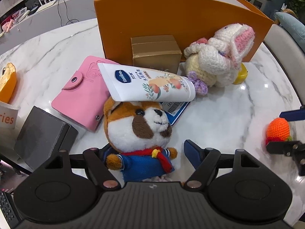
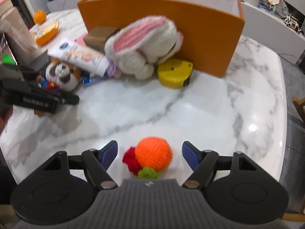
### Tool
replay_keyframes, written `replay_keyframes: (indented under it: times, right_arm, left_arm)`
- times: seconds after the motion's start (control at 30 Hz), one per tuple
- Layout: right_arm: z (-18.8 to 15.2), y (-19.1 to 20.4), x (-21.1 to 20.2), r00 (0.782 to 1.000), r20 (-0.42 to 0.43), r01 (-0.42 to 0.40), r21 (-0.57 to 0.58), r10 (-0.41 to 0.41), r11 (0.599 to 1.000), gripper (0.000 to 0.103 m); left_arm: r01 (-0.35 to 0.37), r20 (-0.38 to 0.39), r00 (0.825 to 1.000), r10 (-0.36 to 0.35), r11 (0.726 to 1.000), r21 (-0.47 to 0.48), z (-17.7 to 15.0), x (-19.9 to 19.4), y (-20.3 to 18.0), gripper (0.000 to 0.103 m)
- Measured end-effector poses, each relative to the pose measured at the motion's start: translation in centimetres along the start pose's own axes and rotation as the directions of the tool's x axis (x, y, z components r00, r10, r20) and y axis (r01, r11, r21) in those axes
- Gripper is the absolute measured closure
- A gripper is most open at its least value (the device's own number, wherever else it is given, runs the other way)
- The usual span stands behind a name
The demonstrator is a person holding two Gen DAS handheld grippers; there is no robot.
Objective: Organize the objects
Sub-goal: 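Grasp the orange crocheted fruit on the table with the right gripper, then grasp the brown dog plush in blue outfit with the left gripper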
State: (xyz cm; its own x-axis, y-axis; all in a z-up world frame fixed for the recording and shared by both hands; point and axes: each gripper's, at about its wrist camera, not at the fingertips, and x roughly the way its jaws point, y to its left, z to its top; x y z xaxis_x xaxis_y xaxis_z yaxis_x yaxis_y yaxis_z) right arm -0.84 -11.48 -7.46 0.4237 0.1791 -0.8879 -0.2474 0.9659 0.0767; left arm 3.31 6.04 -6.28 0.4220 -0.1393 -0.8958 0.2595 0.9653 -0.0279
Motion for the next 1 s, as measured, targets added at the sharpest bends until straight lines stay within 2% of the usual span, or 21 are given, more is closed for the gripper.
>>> replay_keyframes:
  times: [0.2, 0.27, 0.33, 0.7, 1.0]
  right_arm:
    - [-0.5, -0.1, 0.8, 1.000, -0.028, 0.009, -0.014, -0.009, 1.000, 0.041]
    - [-0.5, -0.2, 0.7, 1.000, -0.024, 0.017, -0.019, -0.018, 1.000, 0.045]
    - [-0.4, -0.3, 0.7, 1.000, -0.028, 0.012, -0.019, -0.013, 1.000, 0.045]
    - [0.3, 0.0, 0.3, 1.000, -0.004, 0.003, -0.019, -0.003, 1.000, 0.046]
    - [0.7, -0.2, -0.3, 1.000, 0.021, 0.004, -0.006, -0.004, 1.000, 0.046]
  left_arm:
    - [-0.005, -0.004, 1.000, 0.005, 1.000, 0.005, 0.1, 0.0, 0.0, 0.017]
    - [-0.008, -0.005, 1.000, 0.008, 1.000, 0.003, 0.1, 0.1, 0.1, 0.021]
    - [-0.015, -0.007, 1.000, 0.015, 1.000, 0.003, 0.2, 0.1, 0.1, 0.026]
    - [0.018, -0.007, 1.000, -0.018, 1.000, -0.016, 0.5, -0.4, 0.5, 0.034]
    - [0.044, 0.038, 0.998, -0.042, 0.998, -0.048, 0.7, -1.6, 1.0, 0.044]
